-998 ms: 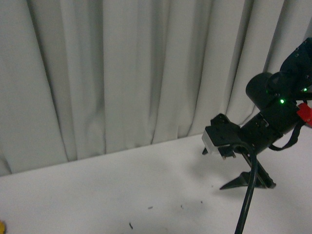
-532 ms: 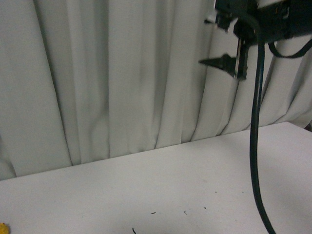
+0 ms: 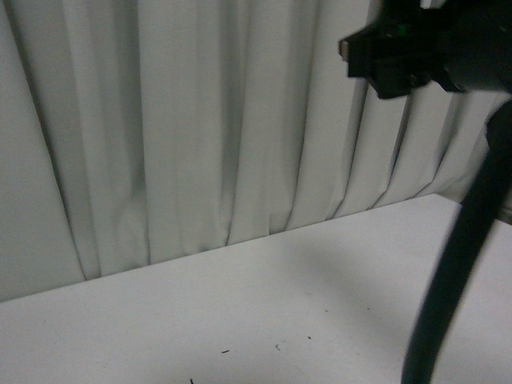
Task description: Wind up and store yellow beetle toy
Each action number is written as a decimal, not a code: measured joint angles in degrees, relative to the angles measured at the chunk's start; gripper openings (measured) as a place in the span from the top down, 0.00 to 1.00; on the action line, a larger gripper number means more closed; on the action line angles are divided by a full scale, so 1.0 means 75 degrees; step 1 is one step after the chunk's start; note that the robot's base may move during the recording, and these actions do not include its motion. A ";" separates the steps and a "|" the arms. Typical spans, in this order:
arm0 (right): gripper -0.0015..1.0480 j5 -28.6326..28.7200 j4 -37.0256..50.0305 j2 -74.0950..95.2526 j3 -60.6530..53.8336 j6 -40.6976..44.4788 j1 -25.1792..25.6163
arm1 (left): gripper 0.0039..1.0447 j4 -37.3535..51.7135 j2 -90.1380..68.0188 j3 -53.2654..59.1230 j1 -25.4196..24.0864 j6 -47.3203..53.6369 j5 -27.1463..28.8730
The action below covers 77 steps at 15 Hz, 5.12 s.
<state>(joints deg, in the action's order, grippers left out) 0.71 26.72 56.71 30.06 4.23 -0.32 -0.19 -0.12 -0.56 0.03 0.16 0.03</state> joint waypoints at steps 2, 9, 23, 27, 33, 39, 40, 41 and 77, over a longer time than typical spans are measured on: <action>0.98 -0.0085 0.0329 -0.0994 -0.1142 -0.0318 0.0015 | 0.06 0.0000 0.0000 0.0000 0.0000 0.0000 0.0000; 0.98 -0.0085 0.0268 -0.2643 -0.2987 -0.0431 0.0015 | 0.06 0.0000 0.0000 0.0000 0.0000 0.0000 0.0003; 0.98 -0.0093 -0.1635 -0.5645 -0.3931 -0.0449 0.0015 | 0.06 0.0000 0.0000 0.0000 0.0000 0.0000 0.0000; 0.98 -0.0093 -0.2168 -0.6164 -0.3928 -0.0452 0.0015 | 0.06 0.0000 0.0000 0.0000 0.0000 0.0000 0.0000; 0.98 -0.0099 -0.3582 -0.7542 -0.3926 -0.0455 0.0017 | 0.06 -0.0003 0.0000 0.0000 0.0000 0.0000 0.0003; 0.42 -0.0096 -0.3587 -0.7542 -0.3926 -0.0452 0.0017 | 0.06 0.0000 0.0000 0.0000 0.0000 0.0000 0.0000; 0.28 -0.0096 -0.3587 -0.7542 -0.3926 -0.0452 0.0017 | 0.06 0.0000 0.0000 0.0000 0.0000 0.0000 0.0000; 0.14 -0.0096 -0.3590 -0.7542 -0.3926 -0.0452 0.0017 | 0.06 0.0000 0.0000 0.0000 0.0000 0.0000 0.0000; 0.06 -0.0096 -0.3590 -0.7542 -0.3926 -0.0452 0.0017 | 0.06 -0.5339 -1.7089 -1.2773 0.1813 0.8990 0.1757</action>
<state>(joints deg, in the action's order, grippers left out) -0.01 -0.21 0.14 0.62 0.84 -0.19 -40.23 -128.29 -96.36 13.63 67.59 13.21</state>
